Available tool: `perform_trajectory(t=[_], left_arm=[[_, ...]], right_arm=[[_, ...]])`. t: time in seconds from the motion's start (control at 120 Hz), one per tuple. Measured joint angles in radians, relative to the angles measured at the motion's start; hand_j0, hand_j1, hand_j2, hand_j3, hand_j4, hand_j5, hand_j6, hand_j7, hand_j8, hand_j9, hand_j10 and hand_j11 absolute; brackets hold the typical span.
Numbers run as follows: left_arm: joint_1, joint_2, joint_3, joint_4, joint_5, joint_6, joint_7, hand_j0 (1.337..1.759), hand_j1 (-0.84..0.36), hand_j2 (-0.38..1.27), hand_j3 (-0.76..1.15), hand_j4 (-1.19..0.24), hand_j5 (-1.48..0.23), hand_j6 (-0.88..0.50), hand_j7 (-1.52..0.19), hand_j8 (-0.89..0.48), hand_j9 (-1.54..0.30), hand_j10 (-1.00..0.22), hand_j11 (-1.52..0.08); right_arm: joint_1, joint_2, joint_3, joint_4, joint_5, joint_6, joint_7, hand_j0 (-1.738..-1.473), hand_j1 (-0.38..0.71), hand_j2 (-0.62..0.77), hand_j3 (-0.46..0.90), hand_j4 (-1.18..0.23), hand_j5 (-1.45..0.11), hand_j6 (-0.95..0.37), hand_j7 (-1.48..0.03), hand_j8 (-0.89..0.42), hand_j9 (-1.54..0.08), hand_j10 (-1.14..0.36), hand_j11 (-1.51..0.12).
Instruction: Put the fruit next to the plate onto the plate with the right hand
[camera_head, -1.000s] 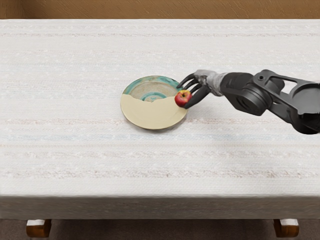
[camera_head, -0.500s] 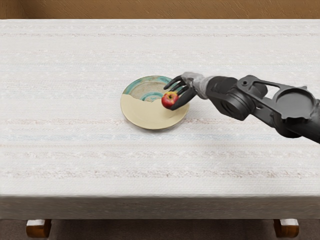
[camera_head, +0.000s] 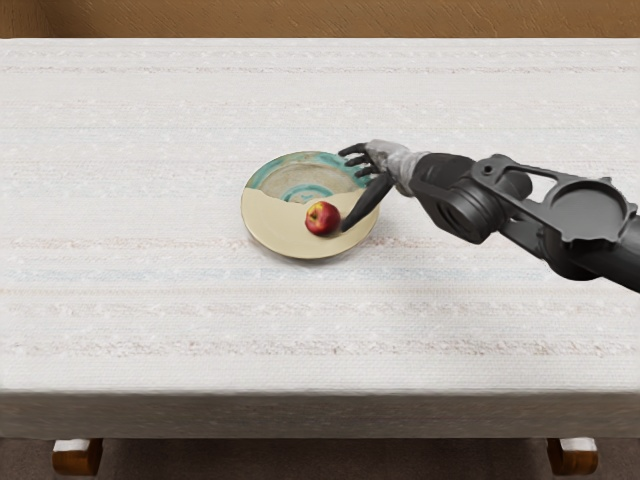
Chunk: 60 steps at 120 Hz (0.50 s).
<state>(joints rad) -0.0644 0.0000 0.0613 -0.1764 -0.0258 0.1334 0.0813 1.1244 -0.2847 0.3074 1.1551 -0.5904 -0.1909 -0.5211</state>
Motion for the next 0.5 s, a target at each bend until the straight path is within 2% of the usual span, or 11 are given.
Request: perform_trajectory(t=[0.217,0.392,0.5], left_arm=[[0.005,0.0,0.0,-0.004,-0.001,-0.001,0.0,1.658,0.34,0.0,0.0,-0.01,-0.01,-0.01,-0.01,-0.01,-0.01,-0.01,-0.01],[0.055,0.0,0.001,-0.004,-0.002,-0.001,0.0,1.658,0.34,0.0,0.0,-0.01,-0.01,-0.01,-0.01,-0.01,-0.01,-0.01,-0.01],[0.055,0.0,0.001,-0.005,-0.002,-0.002,0.0,1.658,0.34,0.0,0.0,-0.01,-0.01,-0.01,-0.01,-0.01,-0.01,-0.01,-0.01]], right_arm=[[-0.023,-0.24,0.117,0.025,0.108,0.367,-0.035,-1.658,-0.29,0.0,0.0,-0.06,-0.07,-0.06,-0.07,-0.06,-0.07,-0.06,-0.07],[-0.026,-0.416,0.159,0.027,0.203,0.566,-0.039,-1.658,-0.32,0.0,0.0,-0.02,-0.03,-0.02,-0.03,-0.02,-0.03,-0.02,-0.03],[-0.026,-0.472,0.167,0.028,0.233,0.619,-0.04,-1.658,-0.33,0.0,0.0,-0.01,-0.02,-0.02,-0.02,-0.01,-0.02,-0.01,-0.02]])
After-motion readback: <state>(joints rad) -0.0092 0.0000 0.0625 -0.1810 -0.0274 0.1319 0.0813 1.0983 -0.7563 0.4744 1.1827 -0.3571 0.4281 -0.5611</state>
